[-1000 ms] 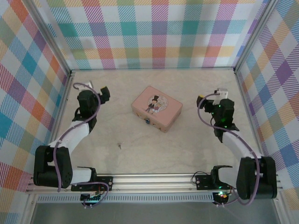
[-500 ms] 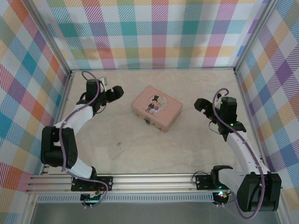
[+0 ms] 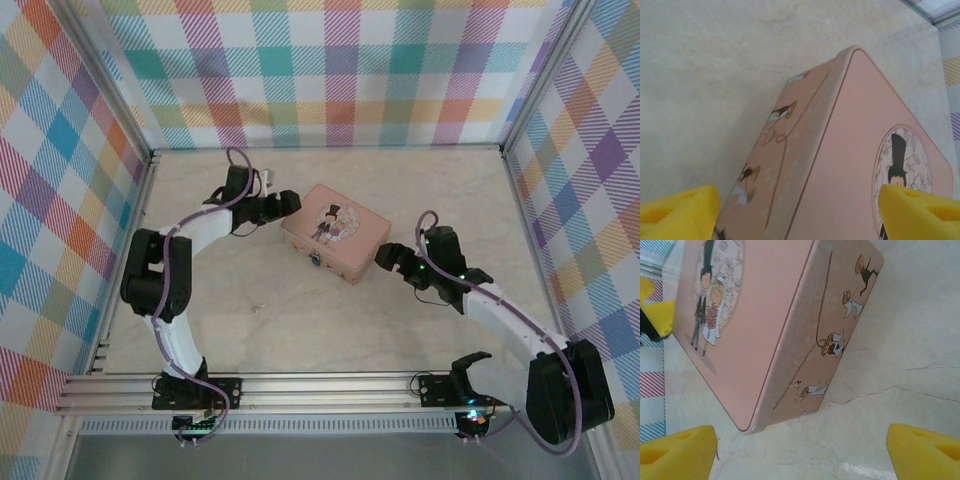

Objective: Unlock a padlock with a key

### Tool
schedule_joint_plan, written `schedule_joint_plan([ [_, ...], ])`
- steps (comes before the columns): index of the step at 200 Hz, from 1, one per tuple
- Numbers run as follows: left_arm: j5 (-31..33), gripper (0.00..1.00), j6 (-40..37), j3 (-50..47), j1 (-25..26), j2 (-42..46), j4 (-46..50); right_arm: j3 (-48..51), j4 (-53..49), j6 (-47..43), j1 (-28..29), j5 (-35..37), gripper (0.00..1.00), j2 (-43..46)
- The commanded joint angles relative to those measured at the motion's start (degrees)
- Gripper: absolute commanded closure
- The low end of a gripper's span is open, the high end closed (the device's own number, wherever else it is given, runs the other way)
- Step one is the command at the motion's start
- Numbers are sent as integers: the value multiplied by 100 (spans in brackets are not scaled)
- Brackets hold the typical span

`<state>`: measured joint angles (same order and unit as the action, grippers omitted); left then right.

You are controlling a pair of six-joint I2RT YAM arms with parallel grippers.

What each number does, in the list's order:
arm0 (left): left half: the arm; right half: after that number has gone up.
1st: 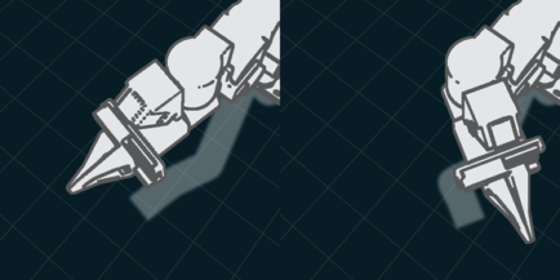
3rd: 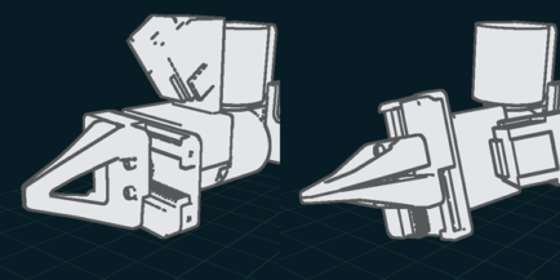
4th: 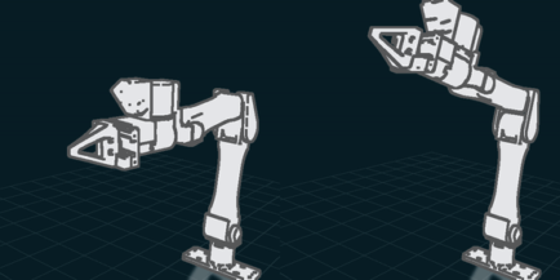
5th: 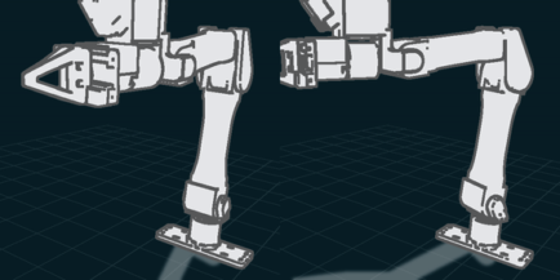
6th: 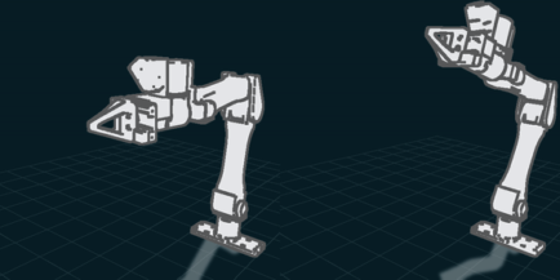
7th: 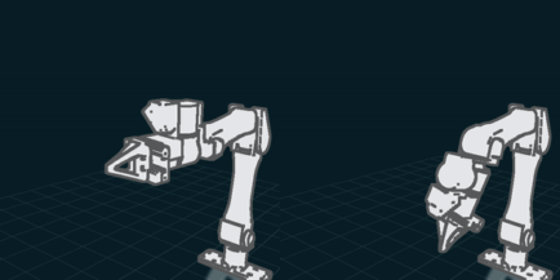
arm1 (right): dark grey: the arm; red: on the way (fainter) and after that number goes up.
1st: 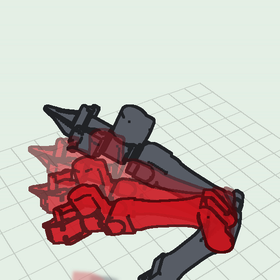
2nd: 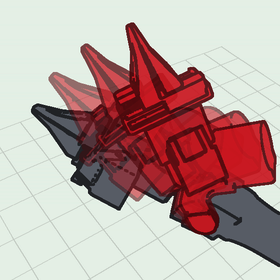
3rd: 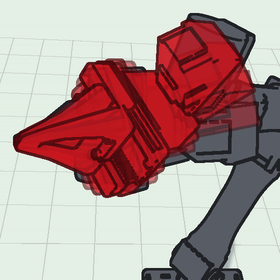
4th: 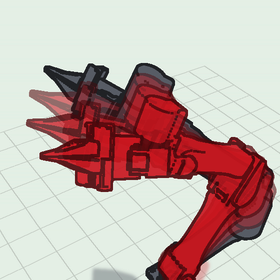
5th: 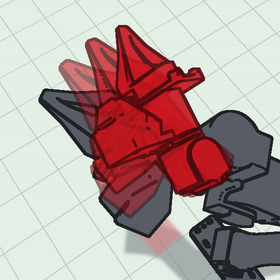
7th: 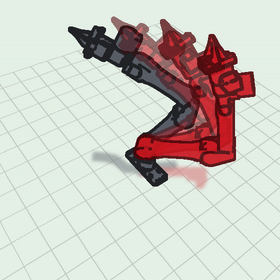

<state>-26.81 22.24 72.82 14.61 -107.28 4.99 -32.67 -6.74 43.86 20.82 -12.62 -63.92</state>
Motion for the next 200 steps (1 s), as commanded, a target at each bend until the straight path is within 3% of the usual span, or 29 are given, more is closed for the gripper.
schedule_joint_plan([
  [1, -281, 18, -289, 638, 161, -307, 507, 18, 416, 295, 163, 161, 13, -235],
  [79, -569, 27, -244, 860, 730, -530, 581, -528, 622, 353, 186, 590, 14, -1090],
  [133, -453, 27, 149, -119, 890, 178, 14, -1476, 330, 125, 177, 735, 17, -2028],
  [200, 128, 27, 99, -1195, 925, 1158, 7, -2512, 220, -149, 170, 290, 19, -3147],
])
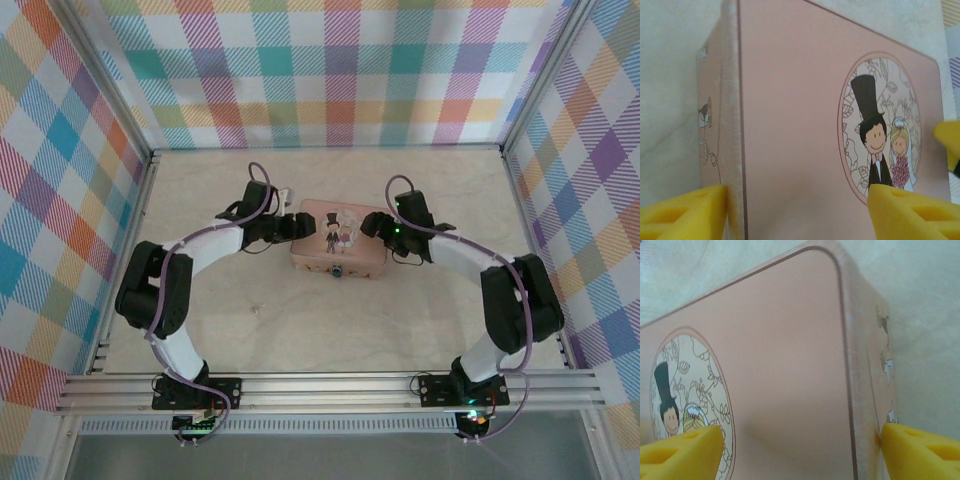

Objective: Unlock a padlock with a key

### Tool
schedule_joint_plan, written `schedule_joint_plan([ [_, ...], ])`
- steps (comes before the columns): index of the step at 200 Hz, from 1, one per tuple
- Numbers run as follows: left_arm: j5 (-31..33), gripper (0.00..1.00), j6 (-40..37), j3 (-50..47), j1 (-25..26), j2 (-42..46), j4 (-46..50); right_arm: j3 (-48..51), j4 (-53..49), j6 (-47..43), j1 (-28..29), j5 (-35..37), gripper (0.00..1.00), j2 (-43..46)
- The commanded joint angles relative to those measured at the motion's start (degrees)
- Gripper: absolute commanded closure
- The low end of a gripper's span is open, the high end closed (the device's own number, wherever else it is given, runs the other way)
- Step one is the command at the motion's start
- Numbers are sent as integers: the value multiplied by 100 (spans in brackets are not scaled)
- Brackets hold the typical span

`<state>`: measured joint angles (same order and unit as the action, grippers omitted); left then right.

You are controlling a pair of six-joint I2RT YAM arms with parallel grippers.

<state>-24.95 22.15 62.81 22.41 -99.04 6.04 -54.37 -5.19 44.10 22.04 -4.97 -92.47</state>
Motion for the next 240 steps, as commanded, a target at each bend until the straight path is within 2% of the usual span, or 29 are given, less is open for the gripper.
schedule_joint_plan([
  [1, -51, 27, 120, -205, 143, 343, -110, -353, 59, -178, 47, -477, 19, -304],
  [33, 70, 27, 432, -401, 171, 368, -529, -628, -44, -299, 43, -509, 20, -533],
  [100, 198, 27, 518, 163, 359, -20, -544, -939, -289, -515, -63, -373, 19, -680],
  [159, 233, 27, 667, 272, 498, -232, -679, -1003, -286, -586, -315, -424, 18, -708],
  [191, 478, 24, 755, 241, 501, -177, -683, -1032, -333, -656, -382, -417, 17, -717],
  [206, 742, 18, 799, 232, 497, -110, -572, -1007, -395, -699, -394, -368, 13, -658],
  [240, 1302, 14, 808, 162, 474, 117, -226, -914, -563, -804, -489, -245, 10, -447],
])
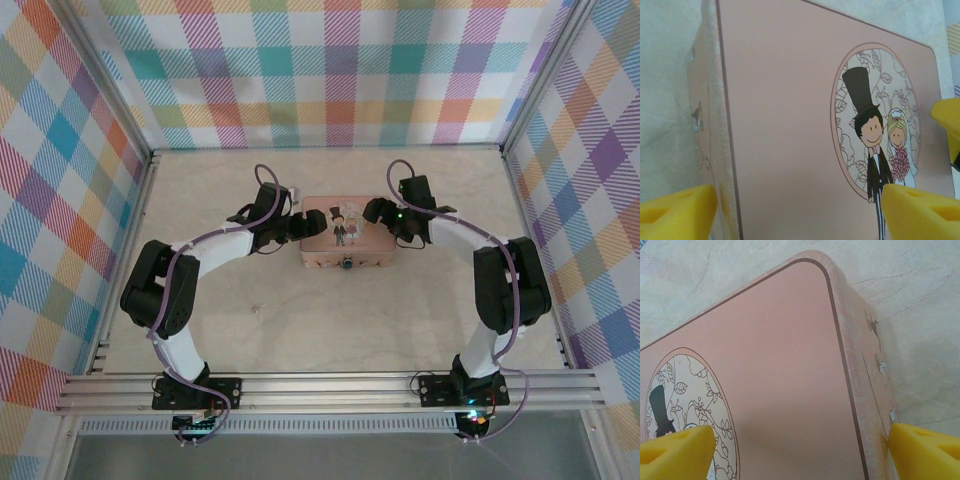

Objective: Unlock a padlock with a key

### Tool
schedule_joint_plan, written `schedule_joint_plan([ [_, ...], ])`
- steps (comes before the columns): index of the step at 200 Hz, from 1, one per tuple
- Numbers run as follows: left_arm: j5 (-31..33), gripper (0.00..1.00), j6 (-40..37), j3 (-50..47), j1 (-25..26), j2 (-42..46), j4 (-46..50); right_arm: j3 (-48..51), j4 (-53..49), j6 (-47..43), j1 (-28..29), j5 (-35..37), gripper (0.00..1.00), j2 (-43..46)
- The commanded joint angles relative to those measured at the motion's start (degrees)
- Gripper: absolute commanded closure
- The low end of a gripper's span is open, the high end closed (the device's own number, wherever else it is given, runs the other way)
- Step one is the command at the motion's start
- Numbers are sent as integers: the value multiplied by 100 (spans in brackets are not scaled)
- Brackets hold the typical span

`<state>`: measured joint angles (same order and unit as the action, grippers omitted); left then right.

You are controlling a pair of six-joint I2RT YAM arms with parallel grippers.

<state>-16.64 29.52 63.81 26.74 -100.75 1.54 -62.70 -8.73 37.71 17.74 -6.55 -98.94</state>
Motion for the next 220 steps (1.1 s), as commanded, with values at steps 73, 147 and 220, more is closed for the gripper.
schedule_joint_plan([
  [73, 1517, 18, -135, -223, -62, 1479, 1916, 195, -1062, -732, -148, 17, 12, 1454],
  [147, 1933, 22, 241, -460, -73, 2396, 3869, 232, -1666, -1419, 274, -1724, 19, 2389],
  [220, 2090, 34, 964, -1202, -63, 2832, 4590, 412, -1878, -1538, 1653, -1763, 22, 2701],
])
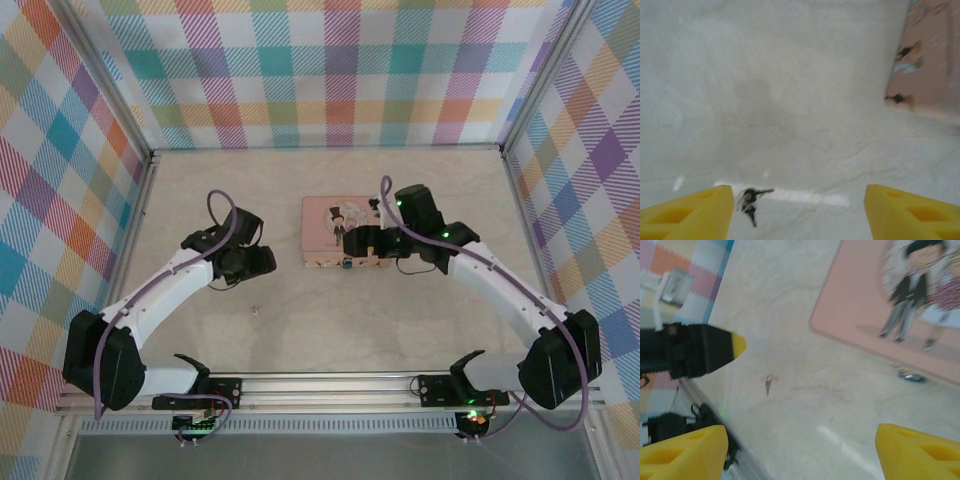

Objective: Unlock a padlock with a key

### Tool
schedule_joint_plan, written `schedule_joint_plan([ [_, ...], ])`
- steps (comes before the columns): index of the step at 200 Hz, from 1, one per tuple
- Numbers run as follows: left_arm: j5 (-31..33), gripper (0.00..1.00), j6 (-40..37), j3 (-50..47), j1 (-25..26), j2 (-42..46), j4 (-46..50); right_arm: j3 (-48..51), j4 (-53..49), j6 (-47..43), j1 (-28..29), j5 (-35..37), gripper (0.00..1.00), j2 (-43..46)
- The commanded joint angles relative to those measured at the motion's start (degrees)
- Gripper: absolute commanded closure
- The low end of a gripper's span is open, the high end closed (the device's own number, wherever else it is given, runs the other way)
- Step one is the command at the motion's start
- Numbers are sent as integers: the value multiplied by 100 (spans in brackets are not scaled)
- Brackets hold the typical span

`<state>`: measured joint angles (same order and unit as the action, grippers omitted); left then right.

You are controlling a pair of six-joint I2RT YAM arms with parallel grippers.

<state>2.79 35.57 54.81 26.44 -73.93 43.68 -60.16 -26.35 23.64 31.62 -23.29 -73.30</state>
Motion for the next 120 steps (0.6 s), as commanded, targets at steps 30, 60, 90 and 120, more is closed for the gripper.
schedule_joint_plan([
  [30, 133, 39, 648, -777, 19, 93, 181, 305, -3, 8, 491, -3, 22, 175],
  [60, 110, 42, 655, -1042, 28, -7, -8, 403, 77, 102, 591, 27, 22, 176],
  [90, -135, 48, 643, -1221, 37, -193, -327, 405, 76, 130, 643, 65, 22, 132],
  [120, -245, 50, 580, -1306, 46, -436, -646, 420, 95, 161, 644, 115, 22, 106],
])
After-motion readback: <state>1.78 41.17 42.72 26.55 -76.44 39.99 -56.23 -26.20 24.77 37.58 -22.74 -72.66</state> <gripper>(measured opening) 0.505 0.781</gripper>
